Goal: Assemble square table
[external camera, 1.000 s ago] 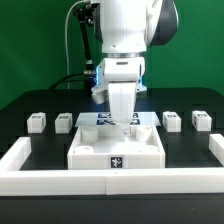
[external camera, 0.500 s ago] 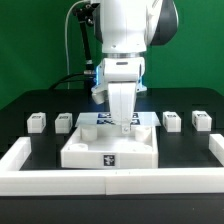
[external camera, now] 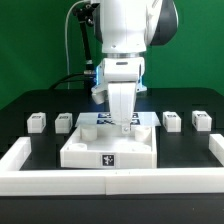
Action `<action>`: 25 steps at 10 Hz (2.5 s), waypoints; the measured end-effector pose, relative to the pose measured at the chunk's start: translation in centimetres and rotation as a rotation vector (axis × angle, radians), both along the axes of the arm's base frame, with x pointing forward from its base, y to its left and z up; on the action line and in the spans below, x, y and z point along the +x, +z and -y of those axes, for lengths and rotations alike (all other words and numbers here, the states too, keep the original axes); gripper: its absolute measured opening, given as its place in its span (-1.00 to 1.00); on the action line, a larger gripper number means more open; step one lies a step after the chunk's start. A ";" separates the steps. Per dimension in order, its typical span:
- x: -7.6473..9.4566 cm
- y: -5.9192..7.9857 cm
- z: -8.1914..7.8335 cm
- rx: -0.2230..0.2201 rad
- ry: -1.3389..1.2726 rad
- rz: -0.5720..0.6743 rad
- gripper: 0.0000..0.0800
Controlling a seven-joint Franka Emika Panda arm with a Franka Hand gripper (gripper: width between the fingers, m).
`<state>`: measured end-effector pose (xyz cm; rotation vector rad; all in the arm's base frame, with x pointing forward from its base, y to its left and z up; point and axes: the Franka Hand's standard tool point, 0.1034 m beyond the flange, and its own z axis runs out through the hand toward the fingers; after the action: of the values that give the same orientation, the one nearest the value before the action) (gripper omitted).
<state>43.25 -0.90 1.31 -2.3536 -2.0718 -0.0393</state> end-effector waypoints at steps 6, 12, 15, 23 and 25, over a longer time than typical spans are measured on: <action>1.8 0.1 -2.3 -0.016 0.109 -0.043 -0.85; 2.9 0.0 -4.4 -0.011 0.113 -0.036 -0.85; 5.1 0.1 -6.5 0.001 0.126 -0.012 -0.85; 5.5 0.1 -9.7 0.008 0.053 -0.021 -0.85; 5.5 0.0 -9.7 0.007 0.052 -0.022 -0.85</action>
Offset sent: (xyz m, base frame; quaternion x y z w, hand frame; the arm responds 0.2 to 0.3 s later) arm 0.0191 0.0244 0.0045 0.0336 -0.0206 -0.0811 0.9959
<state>48.73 8.77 1.32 -2.2836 -2.1184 -0.0203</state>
